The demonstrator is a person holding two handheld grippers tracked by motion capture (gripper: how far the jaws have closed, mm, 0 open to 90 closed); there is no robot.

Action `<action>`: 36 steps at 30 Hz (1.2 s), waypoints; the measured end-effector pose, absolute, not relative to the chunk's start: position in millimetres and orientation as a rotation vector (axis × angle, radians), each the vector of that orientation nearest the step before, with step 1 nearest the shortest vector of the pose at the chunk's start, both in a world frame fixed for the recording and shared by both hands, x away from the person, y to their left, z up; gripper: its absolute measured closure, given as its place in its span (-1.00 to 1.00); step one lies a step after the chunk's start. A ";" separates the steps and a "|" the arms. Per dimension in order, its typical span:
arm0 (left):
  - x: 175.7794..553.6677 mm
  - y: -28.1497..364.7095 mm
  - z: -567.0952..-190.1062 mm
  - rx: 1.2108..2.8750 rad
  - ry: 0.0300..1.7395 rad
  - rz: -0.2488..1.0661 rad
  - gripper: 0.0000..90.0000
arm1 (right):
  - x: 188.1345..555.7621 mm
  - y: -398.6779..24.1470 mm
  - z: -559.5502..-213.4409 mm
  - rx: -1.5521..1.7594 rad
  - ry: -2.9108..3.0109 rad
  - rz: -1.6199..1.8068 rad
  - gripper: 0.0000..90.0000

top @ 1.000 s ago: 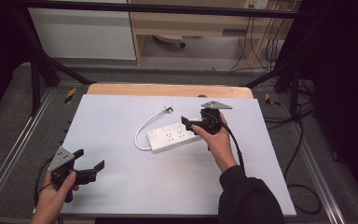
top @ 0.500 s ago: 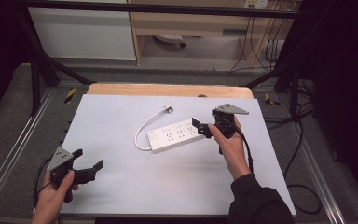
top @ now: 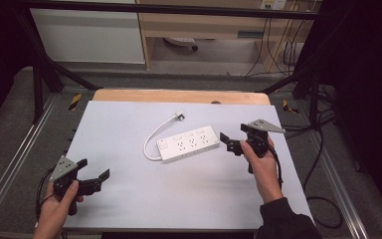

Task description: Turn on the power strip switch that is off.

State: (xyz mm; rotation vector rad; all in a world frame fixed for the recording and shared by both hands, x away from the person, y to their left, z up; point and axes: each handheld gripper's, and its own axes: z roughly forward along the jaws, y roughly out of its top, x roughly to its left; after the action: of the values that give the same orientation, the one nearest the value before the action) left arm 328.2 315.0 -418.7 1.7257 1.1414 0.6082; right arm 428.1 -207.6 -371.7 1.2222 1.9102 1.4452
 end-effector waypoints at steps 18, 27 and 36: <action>327.6 318.4 -417.3 1.710 1.141 0.617 -0.88 | 378.2 -242.2 -384.4 1.204 1.881 1.431 -0.85; 327.1 319.3 -416.2 1.711 1.132 0.622 -0.88 | 358.2 -259.2 -397.8 1.209 1.860 1.423 -0.87; 326.6 318.3 -416.3 1.718 1.128 0.620 -0.88 | 351.7 -273.7 -419.3 1.261 1.880 1.349 -0.88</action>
State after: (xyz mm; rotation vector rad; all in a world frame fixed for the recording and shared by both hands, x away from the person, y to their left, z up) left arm 326.6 318.3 -416.3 1.7176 1.1282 0.6201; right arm 351.7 -273.7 -419.3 1.2606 1.8796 1.3489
